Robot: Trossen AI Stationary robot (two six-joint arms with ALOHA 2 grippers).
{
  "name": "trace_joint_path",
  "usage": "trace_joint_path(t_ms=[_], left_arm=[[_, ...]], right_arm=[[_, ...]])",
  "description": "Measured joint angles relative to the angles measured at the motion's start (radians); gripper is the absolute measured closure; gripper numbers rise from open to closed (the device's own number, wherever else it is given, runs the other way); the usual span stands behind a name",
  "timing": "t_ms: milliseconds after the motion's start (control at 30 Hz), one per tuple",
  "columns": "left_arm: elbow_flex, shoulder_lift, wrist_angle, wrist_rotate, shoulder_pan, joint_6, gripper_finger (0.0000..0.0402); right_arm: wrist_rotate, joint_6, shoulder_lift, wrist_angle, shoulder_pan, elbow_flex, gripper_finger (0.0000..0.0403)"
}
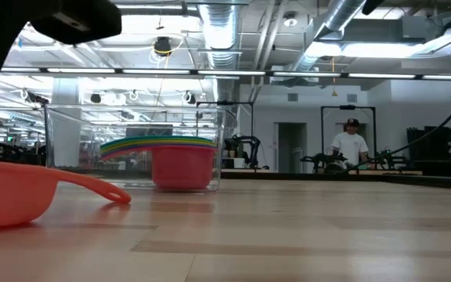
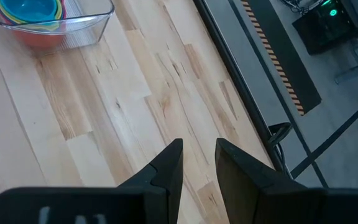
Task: Nest measuring cups in basket
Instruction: Stack the orange measuring cup on top the light blue measuring cup in the transparent bin
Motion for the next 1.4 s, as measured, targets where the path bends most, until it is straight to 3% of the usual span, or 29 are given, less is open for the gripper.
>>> trace_joint_path(t_ms=[400, 533, 900, 1167, 1400], left_arm=[[0.0, 0.0, 0.028, 0.027, -0.003, 0.299, 0.0388], [0.0, 0.0, 0.027, 0.016, -0.007, 0.335, 0.0378], [-0.002, 0.0, -0.043, -0.002, -0.041, 0.311, 0.0288], [-0.058, 0.003, 0.049, 0.017, -0.055, 0.456, 0.0262], [-0.085, 0.003, 0.065, -0.11, -0.06, 0.531, 0.0261]], right_arm=[[0.0, 0.001, 0.0, 0.0, 0.0, 0.0, 0.0285], [0.0, 0.002, 0.0, 0.002, 0.0, 0.0, 0.0285], [0.0, 0.021, 0.0, 0.017, 0.0, 0.0, 0.0285], [0.0, 0.021, 0.0, 0.042, 0.0, 0.0, 0.0285], [-0.004, 0.029, 0.0, 0.042, 0.0, 0.0, 0.0285]])
